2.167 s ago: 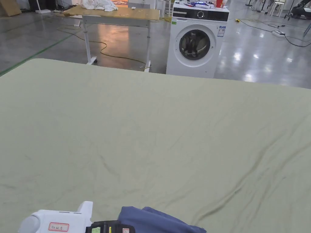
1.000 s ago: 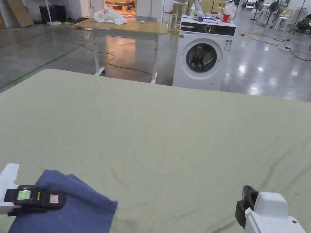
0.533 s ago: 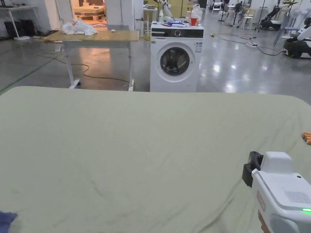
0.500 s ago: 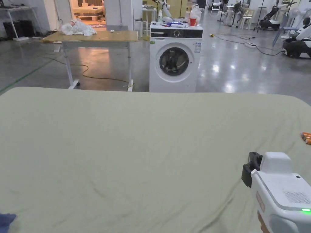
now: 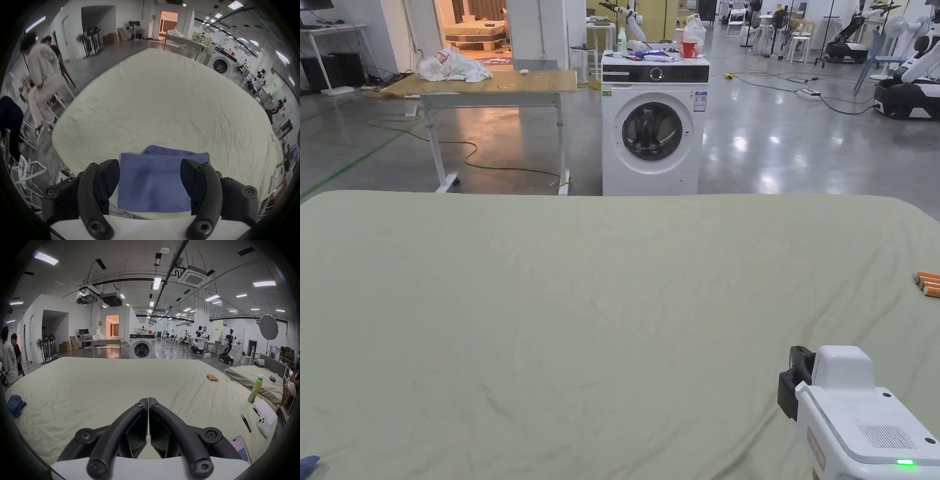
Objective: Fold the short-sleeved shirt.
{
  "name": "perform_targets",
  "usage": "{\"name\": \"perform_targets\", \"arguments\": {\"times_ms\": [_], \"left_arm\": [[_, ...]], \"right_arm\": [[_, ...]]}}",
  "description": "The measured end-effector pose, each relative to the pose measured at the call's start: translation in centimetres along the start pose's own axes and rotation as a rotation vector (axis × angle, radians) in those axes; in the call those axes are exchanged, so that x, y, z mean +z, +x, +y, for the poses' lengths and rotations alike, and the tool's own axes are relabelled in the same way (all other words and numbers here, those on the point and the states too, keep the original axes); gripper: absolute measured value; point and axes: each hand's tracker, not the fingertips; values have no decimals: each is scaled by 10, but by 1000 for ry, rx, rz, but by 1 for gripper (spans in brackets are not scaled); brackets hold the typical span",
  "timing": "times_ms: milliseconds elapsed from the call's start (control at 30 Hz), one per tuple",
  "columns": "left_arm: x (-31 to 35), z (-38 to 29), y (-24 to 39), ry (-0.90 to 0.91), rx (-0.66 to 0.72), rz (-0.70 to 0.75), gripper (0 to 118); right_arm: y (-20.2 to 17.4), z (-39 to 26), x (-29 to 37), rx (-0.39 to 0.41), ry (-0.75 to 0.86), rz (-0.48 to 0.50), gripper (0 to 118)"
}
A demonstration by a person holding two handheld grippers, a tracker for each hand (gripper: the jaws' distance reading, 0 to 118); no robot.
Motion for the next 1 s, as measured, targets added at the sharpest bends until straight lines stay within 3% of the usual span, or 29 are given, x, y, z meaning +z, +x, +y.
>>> {"name": "perform_targets", "arguments": {"times_ms": [100, 167, 367, 567, 700, 900, 1000], "left_arm": [[6, 3, 19, 113, -84, 37, 80], [49, -31, 94, 154, -126, 29, 80], [56, -79, 193, 259, -210, -241, 76], [58, -118, 299, 382, -263, -369, 71], [72, -128, 358, 566, -268, -337, 55], [70, -138, 419, 689, -325, -289, 6], [72, -144, 433, 732, -290, -299, 2]], "right_arm": [[-1, -2, 0, -6, -6, 7, 0], [-2, -3, 1, -7, -7, 10, 0], [-8, -3, 4, -23, 6, 30, 0], [-18, 1, 4, -34, 20, 52, 0], [-26, 7, 4, -43, 40, 61, 0], [-35, 10, 4, -48, 72, 59, 0], [-37, 10, 4, -51, 80, 49, 0]]}}
